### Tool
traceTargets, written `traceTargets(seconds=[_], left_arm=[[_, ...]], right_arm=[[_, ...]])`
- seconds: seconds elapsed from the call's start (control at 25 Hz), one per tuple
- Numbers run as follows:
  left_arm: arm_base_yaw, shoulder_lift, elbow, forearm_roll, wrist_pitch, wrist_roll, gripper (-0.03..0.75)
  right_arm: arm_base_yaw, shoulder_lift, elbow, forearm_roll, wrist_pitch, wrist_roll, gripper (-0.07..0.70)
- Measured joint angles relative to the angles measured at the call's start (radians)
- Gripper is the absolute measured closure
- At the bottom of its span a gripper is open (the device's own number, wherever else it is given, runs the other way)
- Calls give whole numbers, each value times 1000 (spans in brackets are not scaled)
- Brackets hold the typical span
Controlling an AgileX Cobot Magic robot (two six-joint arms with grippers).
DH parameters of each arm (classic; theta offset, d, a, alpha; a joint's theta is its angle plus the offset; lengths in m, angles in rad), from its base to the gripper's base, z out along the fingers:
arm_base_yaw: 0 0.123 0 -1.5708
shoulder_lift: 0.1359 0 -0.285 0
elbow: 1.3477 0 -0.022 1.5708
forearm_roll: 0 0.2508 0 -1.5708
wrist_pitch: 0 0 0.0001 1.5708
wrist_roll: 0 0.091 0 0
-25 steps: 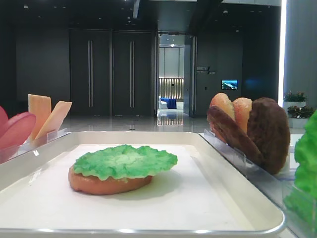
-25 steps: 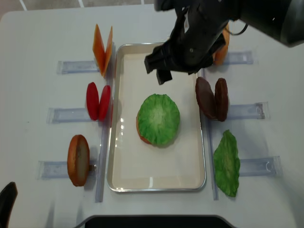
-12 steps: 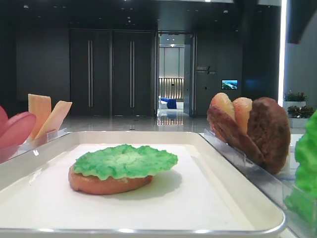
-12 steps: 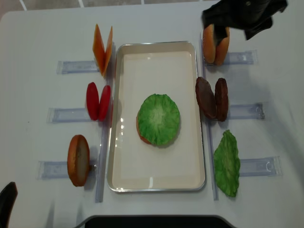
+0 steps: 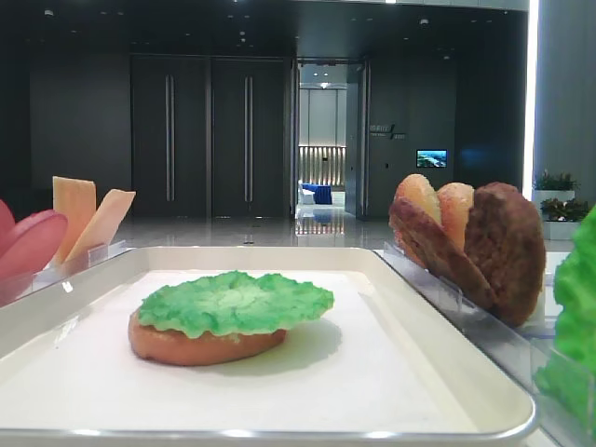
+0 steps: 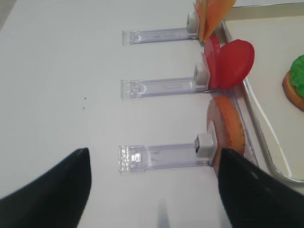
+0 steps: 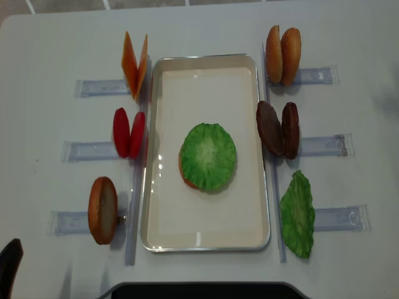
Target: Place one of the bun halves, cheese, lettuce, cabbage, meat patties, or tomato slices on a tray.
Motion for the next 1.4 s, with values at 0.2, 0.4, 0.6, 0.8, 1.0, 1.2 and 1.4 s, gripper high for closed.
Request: traceTargets(seconds=[0.2,0.4,0.6,0.8,1.0,1.2,1.4], left_arm=[[0,0,0,0,0,4,79],[0,0,0,0,0,4,79],[0,0,0,0,0,4,79],[0,0,0,0,0,4,79],[0,0,0,0,0,4,79],[0,0,0,0,0,4,79],[0,0,0,0,0,4,79]], right_arm=[[15,-110,122,4,-2,-24,111],[18,-338,397,0,-1,-45,113],[18,-602,661,-1,5,-52,113],[18,-882,850,2,3,-54,113],[18,-1092,1008,4,-20,-58,113],[18,-1271,1049,54,-69,-110,113],[18,-1408,1053,99,-80,-161,113]])
